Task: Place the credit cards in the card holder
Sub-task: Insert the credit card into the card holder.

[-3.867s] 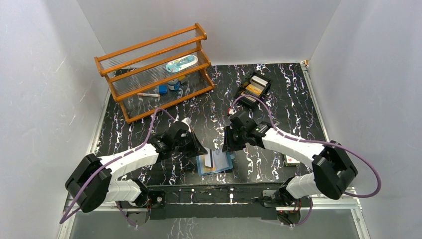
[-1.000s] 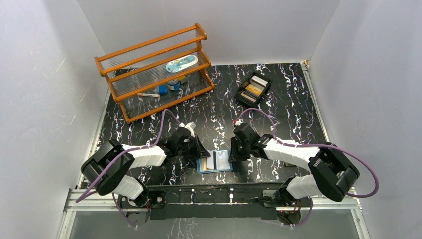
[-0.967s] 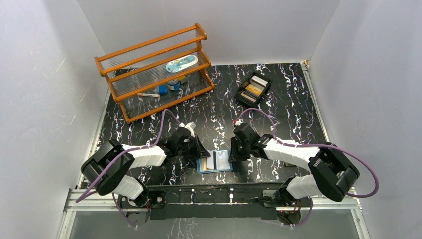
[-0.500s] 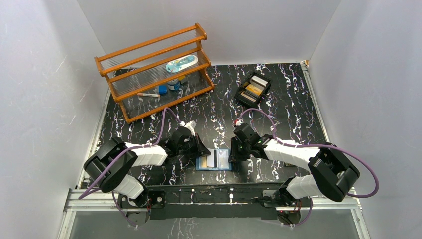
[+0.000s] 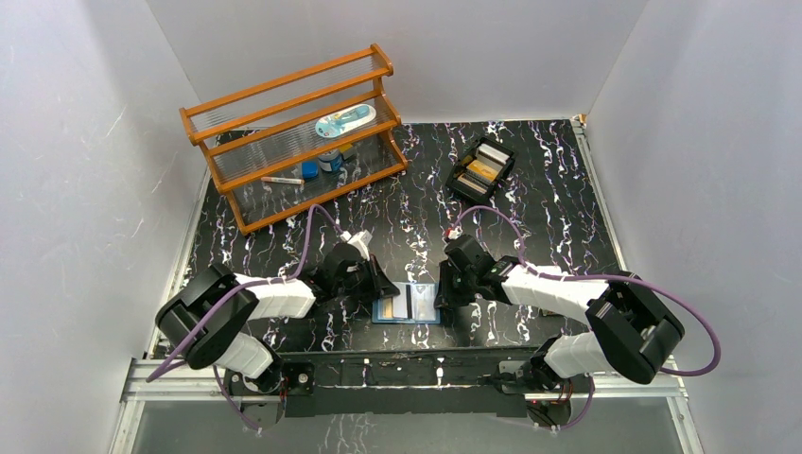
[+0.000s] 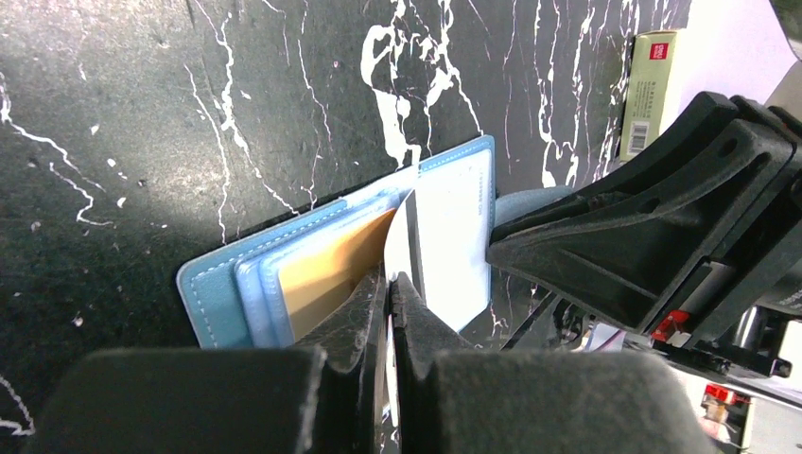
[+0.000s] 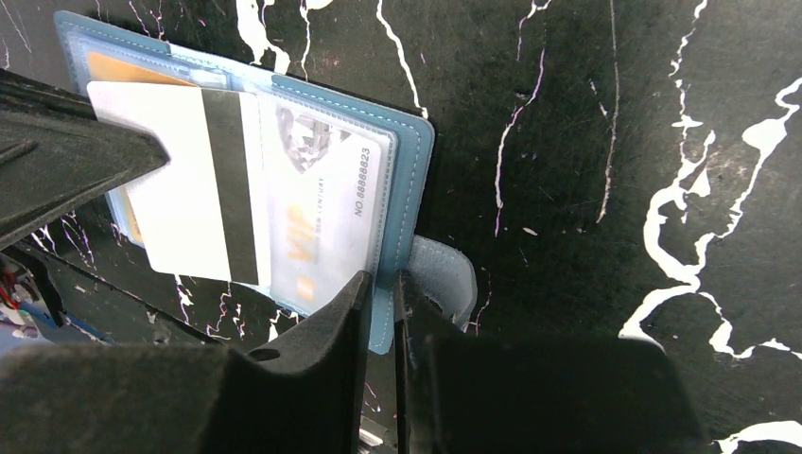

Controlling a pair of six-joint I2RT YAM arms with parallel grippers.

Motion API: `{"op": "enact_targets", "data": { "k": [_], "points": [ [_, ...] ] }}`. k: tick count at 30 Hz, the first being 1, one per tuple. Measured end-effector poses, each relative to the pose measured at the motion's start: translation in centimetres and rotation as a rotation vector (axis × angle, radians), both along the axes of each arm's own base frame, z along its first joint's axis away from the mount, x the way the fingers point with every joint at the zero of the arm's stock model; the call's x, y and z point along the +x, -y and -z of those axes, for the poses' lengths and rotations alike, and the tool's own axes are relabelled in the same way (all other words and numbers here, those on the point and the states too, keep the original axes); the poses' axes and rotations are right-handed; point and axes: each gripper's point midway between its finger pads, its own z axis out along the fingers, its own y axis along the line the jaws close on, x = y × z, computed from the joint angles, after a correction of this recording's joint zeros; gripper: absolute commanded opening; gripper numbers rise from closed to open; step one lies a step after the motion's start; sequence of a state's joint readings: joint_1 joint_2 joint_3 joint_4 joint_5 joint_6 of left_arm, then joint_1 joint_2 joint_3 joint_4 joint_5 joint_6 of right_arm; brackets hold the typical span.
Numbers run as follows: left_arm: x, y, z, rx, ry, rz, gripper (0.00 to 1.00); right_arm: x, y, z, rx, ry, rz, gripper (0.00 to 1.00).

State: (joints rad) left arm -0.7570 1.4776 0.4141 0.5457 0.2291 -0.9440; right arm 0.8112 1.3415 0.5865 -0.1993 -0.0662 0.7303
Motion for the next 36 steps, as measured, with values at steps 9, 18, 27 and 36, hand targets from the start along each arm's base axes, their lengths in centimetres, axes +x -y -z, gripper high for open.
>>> {"op": "enact_targets", "data": {
  "k": [9, 18, 27, 36],
  "points": [
    [-0.2, -0.2, -0.4, 0.070, 0.056, 0.085, 0.00, 0.0, 0.0, 0.0, 0.000, 0.000, -0.001, 0.22],
    [-0.1, 0.7, 0.2, 0.055, 0.045, 0.117, 0.00, 0.0, 0.0, 0.0, 0.000, 0.000, 0.000, 0.22],
    [0.2, 0.5, 0.3, 0.070, 0.062, 0.108, 0.00, 0.0, 0.0, 0.0, 0.000, 0.000, 0.000, 0.22],
    [0.3, 1.1, 0.4, 0.023, 0.027, 0.067, 0.00, 0.0, 0.0, 0.0, 0.001, 0.000, 0.000, 0.22]
  ]
}}
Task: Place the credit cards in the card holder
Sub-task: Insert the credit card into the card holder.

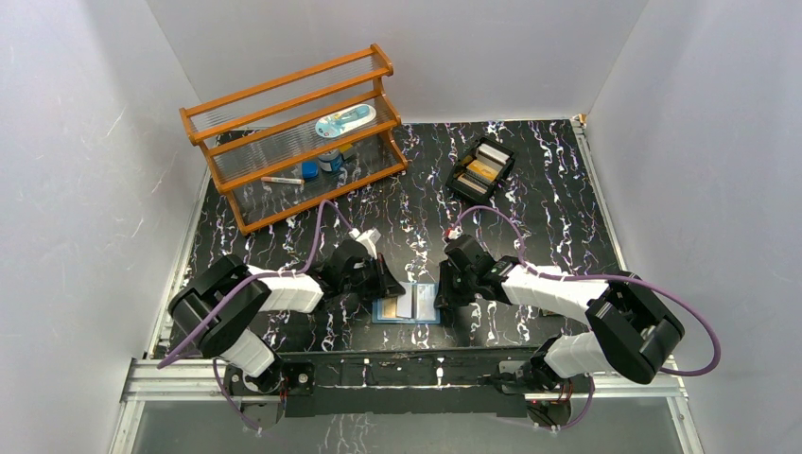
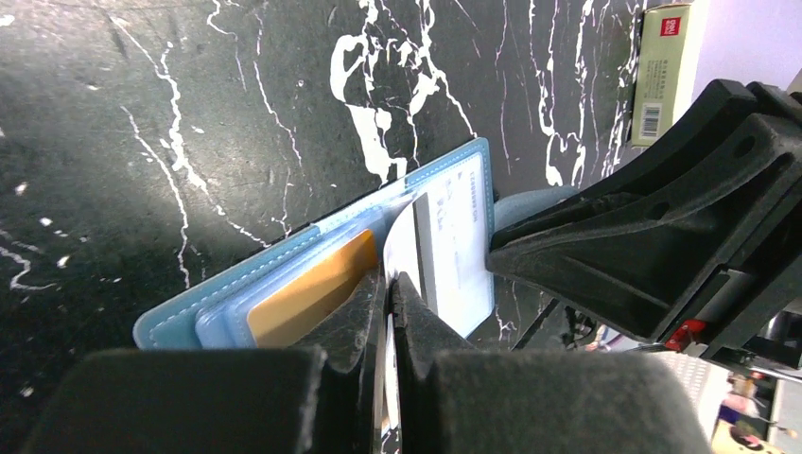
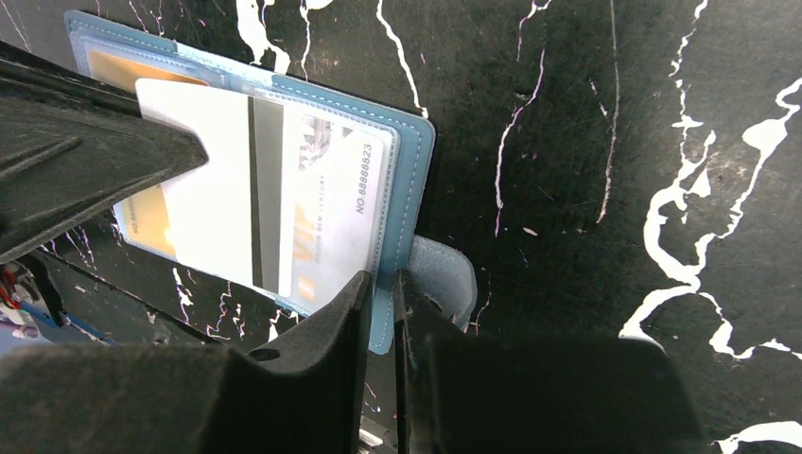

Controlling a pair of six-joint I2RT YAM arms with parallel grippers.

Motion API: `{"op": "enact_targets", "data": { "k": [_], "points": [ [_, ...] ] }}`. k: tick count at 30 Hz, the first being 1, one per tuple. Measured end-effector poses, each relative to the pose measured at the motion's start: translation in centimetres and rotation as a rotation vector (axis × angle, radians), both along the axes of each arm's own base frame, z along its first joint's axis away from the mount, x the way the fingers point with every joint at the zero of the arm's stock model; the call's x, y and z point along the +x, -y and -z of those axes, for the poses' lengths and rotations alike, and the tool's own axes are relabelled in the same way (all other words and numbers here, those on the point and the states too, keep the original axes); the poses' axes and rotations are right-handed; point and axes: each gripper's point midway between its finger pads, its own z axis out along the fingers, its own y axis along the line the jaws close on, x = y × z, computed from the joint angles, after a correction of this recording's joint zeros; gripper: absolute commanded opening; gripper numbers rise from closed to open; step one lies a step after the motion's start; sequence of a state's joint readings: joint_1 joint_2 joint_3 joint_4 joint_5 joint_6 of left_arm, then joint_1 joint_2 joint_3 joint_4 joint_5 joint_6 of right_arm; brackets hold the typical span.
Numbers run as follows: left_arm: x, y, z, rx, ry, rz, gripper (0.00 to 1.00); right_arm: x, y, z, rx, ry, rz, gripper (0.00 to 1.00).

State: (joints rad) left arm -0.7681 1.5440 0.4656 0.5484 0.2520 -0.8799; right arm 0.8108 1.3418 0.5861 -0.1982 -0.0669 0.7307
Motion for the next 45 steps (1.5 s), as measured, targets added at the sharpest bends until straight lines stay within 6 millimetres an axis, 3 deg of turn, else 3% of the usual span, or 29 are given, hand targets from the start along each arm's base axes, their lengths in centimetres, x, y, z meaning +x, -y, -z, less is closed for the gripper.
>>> {"op": "enact_targets", "data": {
  "k": [6, 8, 12, 16, 34, 45],
  "points": [
    [-0.2, 0.9, 0.2, -0.036, -0.025, -0.011, 0.00, 0.0, 0.0, 0.0, 0.007, 0.002, 0.007, 0.22],
    [-0.2, 1.0, 0.1, -0.039, -0.029, -0.018, 0.07, 0.0, 0.0, 0.0, 0.012, 0.003, 0.011, 0.22],
    [-0.3, 1.0, 0.2, -0.039, -0.045, -0.038, 0.33, 0.0, 0.0, -0.1, 0.016, -0.001, 0.026, 0.23],
    [-0.4, 0.9, -0.7, -0.032, -0.056, -0.059, 0.43, -0.3, -0.3, -0.1, 0.033, -0.019, 0.041, 0.23],
    [0.1, -0.2, -0.9, 0.115, -0.124, -0.116, 0.50, -1.0, -0.2, 0.1, 0.047, -0.043, 0.054, 0.21],
    [0.6, -1.9, -1.0, 0.264, -0.132, -0.148, 0.52, -1.1, -0.2, 0.1, 0.061, -0.050, 0.064, 0.21]
  ]
}}
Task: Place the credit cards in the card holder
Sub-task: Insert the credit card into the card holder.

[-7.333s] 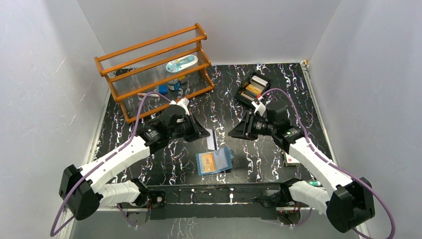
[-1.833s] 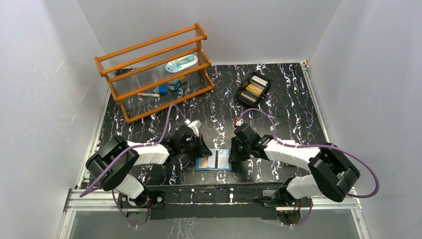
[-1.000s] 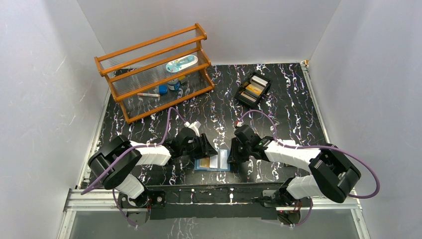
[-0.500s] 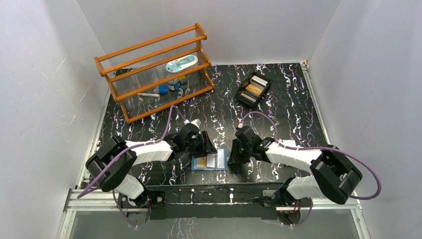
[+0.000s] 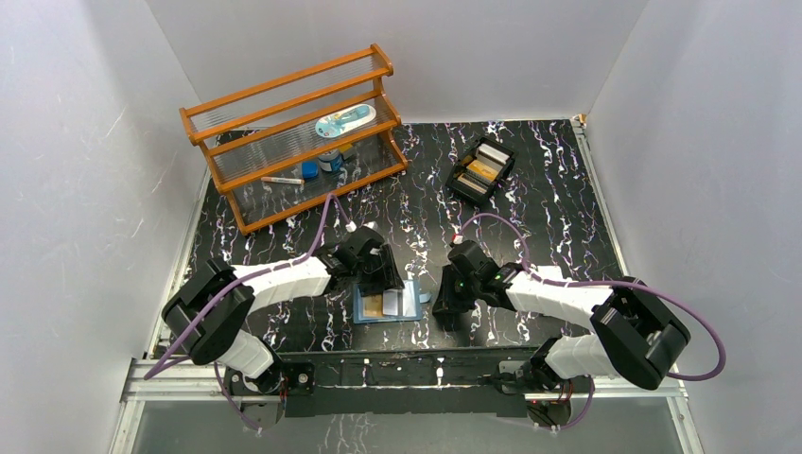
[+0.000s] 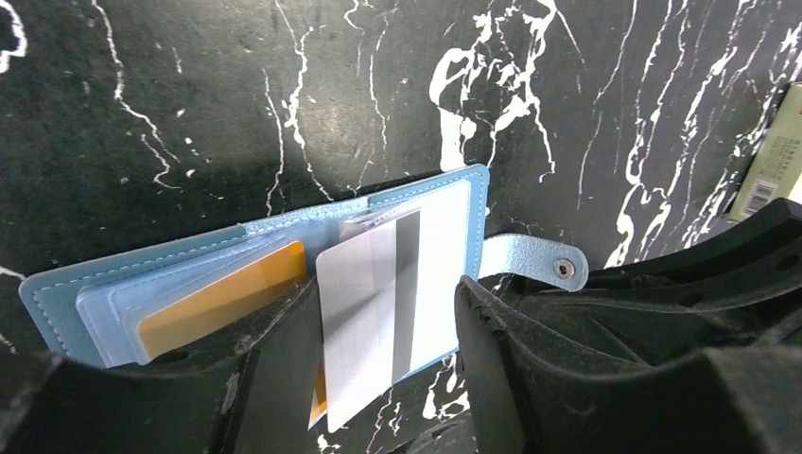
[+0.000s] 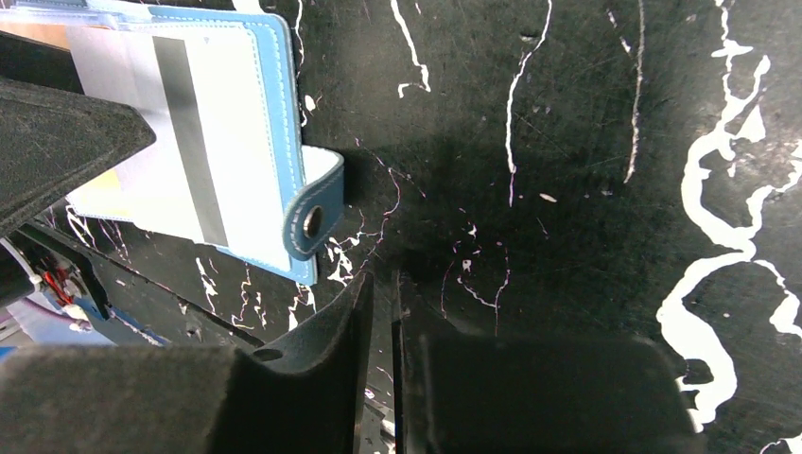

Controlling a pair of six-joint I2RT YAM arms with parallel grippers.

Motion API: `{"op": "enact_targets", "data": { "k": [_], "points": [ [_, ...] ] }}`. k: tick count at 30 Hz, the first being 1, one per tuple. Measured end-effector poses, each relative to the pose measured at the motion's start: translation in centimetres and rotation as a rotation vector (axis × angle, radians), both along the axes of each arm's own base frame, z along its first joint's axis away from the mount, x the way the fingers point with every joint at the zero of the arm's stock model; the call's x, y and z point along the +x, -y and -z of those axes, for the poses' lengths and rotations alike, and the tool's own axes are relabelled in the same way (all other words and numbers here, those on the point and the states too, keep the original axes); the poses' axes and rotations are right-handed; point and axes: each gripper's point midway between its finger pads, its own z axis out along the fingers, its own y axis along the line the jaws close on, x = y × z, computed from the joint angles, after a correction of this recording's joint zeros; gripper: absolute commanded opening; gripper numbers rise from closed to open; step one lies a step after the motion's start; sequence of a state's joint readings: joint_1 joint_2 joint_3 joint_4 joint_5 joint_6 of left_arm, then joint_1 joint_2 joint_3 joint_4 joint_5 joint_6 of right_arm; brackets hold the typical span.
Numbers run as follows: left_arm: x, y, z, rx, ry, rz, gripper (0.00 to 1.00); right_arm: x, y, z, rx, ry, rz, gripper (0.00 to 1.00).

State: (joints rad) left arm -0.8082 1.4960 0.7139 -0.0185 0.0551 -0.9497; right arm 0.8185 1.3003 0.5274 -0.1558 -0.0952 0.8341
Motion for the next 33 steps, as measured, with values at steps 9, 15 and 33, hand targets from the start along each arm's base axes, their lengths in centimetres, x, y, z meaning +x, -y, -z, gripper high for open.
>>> {"op": "enact_targets", "data": {
  "k": [9, 15, 33],
  "points": [
    [-0.4, -1.2, -0.1, 0.083, -0.036, -0.003, 0.57, -0.2, -0.1, -0.1, 0.007, -0.008, -0.006, 0.20],
    [-0.2, -2.3, -0.4, 0.165, -0.039, -0.010, 0.57, -0.2, -0.1, -0.1, 0.007, -0.009, -0.006, 0.20],
    [-0.4, -3.2, -0.3, 0.258, -0.077, -0.009, 0.58, -0.1, -0.4, -0.2, 0.019, -0.006, -0.010, 0.20]
  ]
}}
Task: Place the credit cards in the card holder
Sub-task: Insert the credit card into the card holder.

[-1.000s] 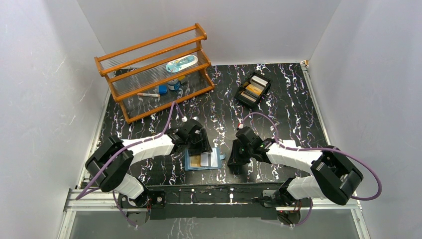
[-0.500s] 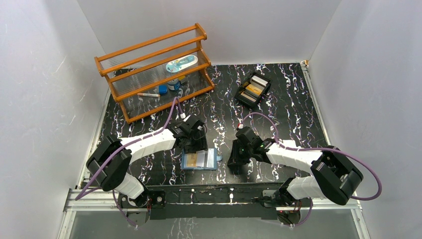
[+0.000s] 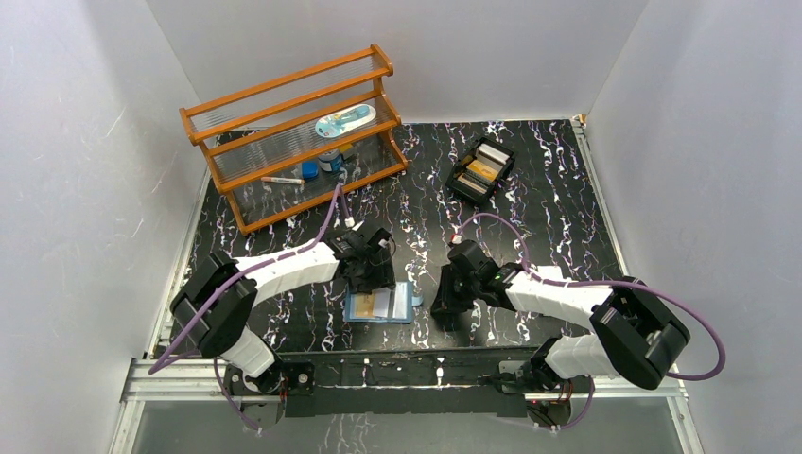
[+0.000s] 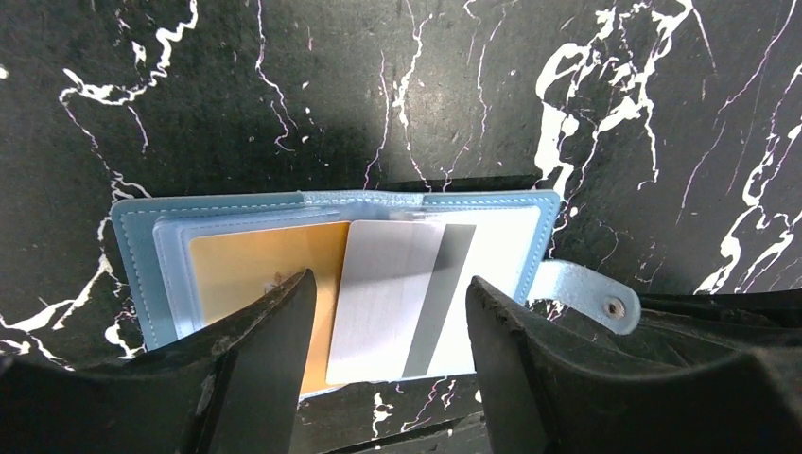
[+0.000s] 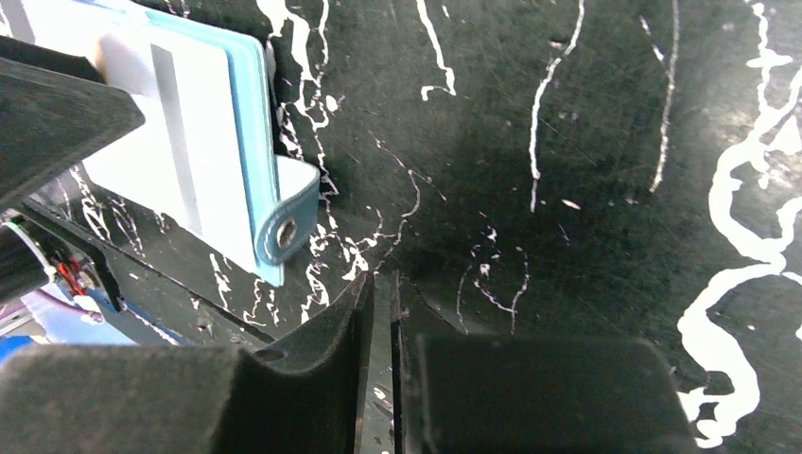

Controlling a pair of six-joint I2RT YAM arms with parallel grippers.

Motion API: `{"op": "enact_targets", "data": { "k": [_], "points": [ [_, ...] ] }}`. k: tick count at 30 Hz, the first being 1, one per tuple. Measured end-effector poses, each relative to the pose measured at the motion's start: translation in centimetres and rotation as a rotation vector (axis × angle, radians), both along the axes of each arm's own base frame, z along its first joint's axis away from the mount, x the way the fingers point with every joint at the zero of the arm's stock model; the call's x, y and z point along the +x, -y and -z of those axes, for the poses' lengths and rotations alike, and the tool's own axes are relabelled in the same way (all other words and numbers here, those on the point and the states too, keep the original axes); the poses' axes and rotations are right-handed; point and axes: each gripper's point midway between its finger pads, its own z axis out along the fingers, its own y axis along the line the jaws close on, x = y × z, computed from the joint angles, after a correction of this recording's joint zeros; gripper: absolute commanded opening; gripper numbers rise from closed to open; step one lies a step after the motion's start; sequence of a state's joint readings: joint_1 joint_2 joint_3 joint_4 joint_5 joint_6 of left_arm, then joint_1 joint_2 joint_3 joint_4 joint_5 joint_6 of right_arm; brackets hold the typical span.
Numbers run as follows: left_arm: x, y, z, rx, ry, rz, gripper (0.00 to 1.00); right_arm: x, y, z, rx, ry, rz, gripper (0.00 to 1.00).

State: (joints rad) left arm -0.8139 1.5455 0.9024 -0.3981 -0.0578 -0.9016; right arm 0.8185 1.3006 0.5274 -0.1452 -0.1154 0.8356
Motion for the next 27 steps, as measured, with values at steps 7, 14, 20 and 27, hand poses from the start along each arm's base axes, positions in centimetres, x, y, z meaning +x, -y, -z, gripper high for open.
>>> {"op": "enact_targets", "data": {
  "k": [7, 14, 20, 27],
  "points": [
    [-0.6, 1.0, 0.5, -0.064, -0.029, -0.006, 0.58, 0.3, -1.0, 0.1, 0.026, 0.000, -0.007, 0.20],
    [-0.8, 2.0, 0.5, -0.129, -0.045, -0.019, 0.58, 0.4, -2.5, 0.2, 0.062, -0.008, -0.006, 0.20],
    [-1.2, 3.0, 0.5, -0.198, -0.064, -0.030, 0.58, 0.3, -3.4, 0.2, 0.086, -0.009, -0.010, 0.20],
    [-1.3, 3.6, 0.2, -0.254, -0.066, -0.040, 0.58, 0.2, -3.7, 0.2, 0.094, -0.013, -0.006, 0.19]
  ]
}}
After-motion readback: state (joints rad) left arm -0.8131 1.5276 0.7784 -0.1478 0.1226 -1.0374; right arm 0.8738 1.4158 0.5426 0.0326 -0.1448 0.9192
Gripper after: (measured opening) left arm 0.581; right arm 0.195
